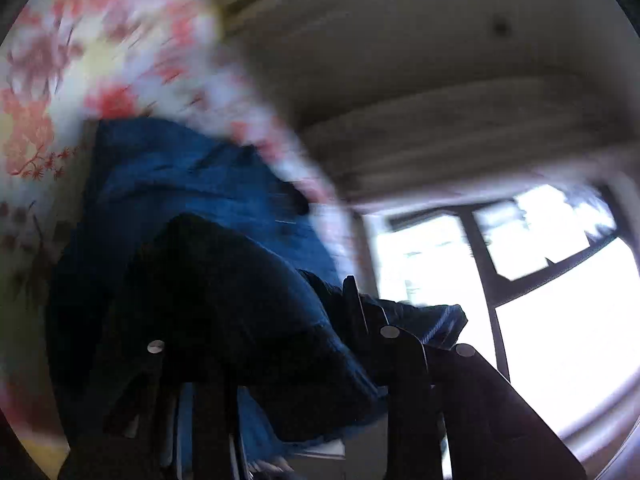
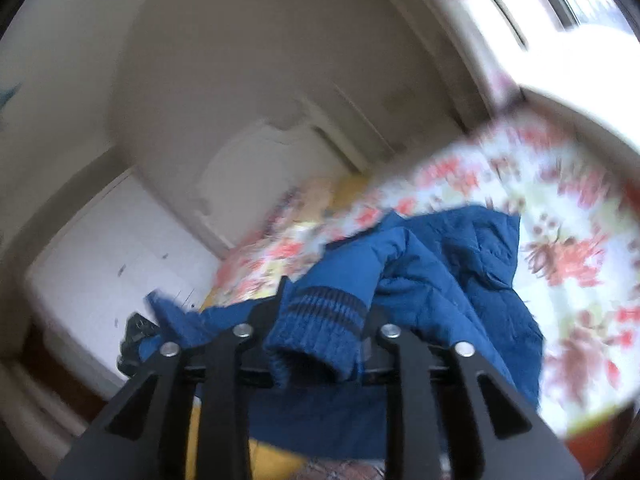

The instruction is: Fold large clothes

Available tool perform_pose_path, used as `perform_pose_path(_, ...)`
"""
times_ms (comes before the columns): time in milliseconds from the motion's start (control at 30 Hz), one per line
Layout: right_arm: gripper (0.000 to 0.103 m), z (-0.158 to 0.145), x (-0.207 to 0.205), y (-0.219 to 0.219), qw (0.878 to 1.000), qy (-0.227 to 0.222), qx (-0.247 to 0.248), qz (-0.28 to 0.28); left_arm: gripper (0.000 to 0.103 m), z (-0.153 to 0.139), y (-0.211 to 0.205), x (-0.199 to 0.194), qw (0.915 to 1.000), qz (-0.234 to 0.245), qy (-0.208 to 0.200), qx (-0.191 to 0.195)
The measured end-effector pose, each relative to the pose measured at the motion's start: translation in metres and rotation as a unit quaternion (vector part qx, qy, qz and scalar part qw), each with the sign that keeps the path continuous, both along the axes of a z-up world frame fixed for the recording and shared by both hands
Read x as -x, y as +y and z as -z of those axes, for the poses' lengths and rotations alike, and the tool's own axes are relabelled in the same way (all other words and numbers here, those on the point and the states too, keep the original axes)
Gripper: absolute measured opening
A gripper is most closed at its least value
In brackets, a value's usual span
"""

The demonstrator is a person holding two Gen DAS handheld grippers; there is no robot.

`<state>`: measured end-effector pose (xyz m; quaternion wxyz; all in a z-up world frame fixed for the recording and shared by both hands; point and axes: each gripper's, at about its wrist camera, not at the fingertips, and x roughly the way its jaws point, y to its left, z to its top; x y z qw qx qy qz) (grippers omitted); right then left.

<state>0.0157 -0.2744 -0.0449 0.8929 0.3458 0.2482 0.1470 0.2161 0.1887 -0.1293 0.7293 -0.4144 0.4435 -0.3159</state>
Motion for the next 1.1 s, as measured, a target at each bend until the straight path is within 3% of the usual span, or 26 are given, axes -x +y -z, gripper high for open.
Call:
perform_pose_path(67,0.038,0.037,-0.051,-0.014,0.998,0.056,-0.021,0.017,0.021,0.032,-0.011,-0.026,0.9988,-0.01,0.041,-0.024)
perform_pose_path(133,0.046,0.086,-0.082,-0.027,0.992,0.111,-0.053,0.039,0.024,0.053,-0.014,-0.03,0.9988,-0.01,0.041,-0.026)
perform_pose_path(200,0.049,0.112,-0.081,-0.032,0.99,0.09,-0.1,0.038,0.041,0.058,-0.008,-0.027,0.9997,0.001,0.021,-0.008)
perform_pose_path(233,0.05,0.118,-0.077,-0.035,0.99,0.076,-0.114,0.031,0.041,0.058,-0.006,-0.026,0.9998,0.006,0.019,-0.003)
perform_pose_path(267,0.054,0.12,-0.074,-0.039,0.989,0.061,-0.136,0.017,0.043,0.057,-0.002,-0.026,0.9998,0.011,0.015,-0.001)
perform_pose_path(333,0.069,0.112,-0.067,-0.041,0.991,0.048,-0.128,0.013,0.055,0.053,0.004,-0.024,0.9999,0.014,0.002,0.003)
perform_pose_path(367,0.085,0.104,-0.062,-0.04,0.993,0.042,-0.11,0.017,0.07,0.048,0.008,-0.019,0.9998,0.017,-0.007,0.005)
perform_pose_path(400,0.093,0.096,-0.056,-0.04,0.994,0.034,-0.098,0.02,0.092,0.041,0.012,-0.013,0.9996,0.02,-0.017,0.009)
perform_pose_path(433,0.093,0.086,-0.047,-0.04,0.996,0.013,-0.088,0.018,0.099,0.033,0.016,-0.008,0.9995,0.014,-0.025,0.009)
perform_pose_path(533,0.093,0.074,-0.022,-0.047,0.995,-0.032,-0.09,0.027,0.099,0.006,0.043,0.018,0.9946,-0.011,-0.082,0.062)
perform_pose_path(600,0.093,0.069,-0.017,-0.052,0.998,-0.023,-0.043,0.047,0.099,-0.005,0.063,0.031,0.9903,-0.038,-0.107,0.08)
perform_pose_path(633,0.093,0.066,-0.019,-0.05,0.998,-0.007,0.0,0.055,0.099,-0.01,0.07,0.033,0.99,-0.064,-0.116,0.05)
perform_pose_path(700,0.093,0.065,-0.034,-0.042,0.996,0.027,0.075,0.051,0.099,-0.014,0.064,0.025,0.9874,-0.09,-0.107,-0.074)
perform_pose_path(800,0.093,0.064,-0.06,-0.028,0.983,0.067,0.171,0.031,0.099,-0.012,0.037,0.011,0.9775,-0.061,-0.105,-0.172)
perform_pose_path(900,0.093,0.071,-0.094,-0.02,0.97,0.099,0.22,-0.019,0.099,-0.011,0.008,-0.002,0.9642,-0.02,-0.128,-0.232)
perform_pose_path(1100,0.09,0.085,-0.13,-0.019,0.96,0.127,0.239,-0.07,0.099,-0.004,-0.015,-0.026,0.946,0.039,-0.136,-0.291)
